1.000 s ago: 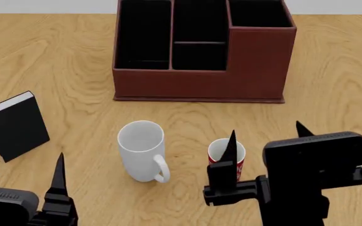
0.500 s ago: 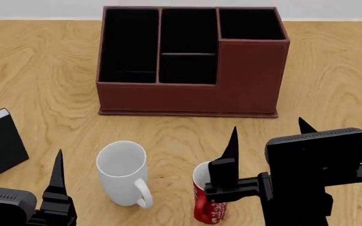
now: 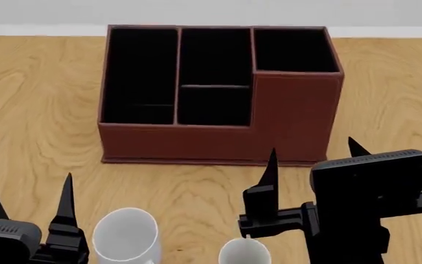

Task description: Pick up the white mug and place it to the right of the caddy.

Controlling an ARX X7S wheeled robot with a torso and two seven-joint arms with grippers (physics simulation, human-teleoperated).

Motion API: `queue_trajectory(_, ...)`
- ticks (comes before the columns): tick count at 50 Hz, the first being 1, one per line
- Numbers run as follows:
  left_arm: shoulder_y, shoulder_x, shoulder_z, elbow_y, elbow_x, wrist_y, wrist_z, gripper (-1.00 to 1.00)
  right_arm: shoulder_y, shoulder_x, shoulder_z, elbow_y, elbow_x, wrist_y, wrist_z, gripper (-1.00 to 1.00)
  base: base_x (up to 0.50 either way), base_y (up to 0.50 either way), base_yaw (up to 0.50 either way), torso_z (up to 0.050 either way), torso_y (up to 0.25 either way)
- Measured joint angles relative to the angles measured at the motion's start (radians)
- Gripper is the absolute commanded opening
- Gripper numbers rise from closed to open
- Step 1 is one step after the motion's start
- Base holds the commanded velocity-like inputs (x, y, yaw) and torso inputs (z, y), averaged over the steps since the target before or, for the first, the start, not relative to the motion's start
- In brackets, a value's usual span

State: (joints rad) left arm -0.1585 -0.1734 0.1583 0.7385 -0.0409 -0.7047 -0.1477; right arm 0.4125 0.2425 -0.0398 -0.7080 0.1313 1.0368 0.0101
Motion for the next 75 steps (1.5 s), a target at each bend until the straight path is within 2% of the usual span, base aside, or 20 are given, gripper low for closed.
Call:
queue_trajectory(52, -0.003, -0.026, 0.008, 0.01, -0.032, 0.002, -0.031, 1.0, -0.003, 0.017, -0.007, -0.017, 0.024, 0.005, 0.015, 1.0, 0.3, -0.02, 0.0, 0.0, 0.001)
queue_trajectory(75, -0.013, -0.039, 0.011, 0.044, -0.042, -0.033, -0.05, 1.0, -0.006, 0.028, 0.004, -0.057, 0.052, 0.029, 0.006, 1.0, 0.01, 0.0, 0.0, 0.0, 0.001)
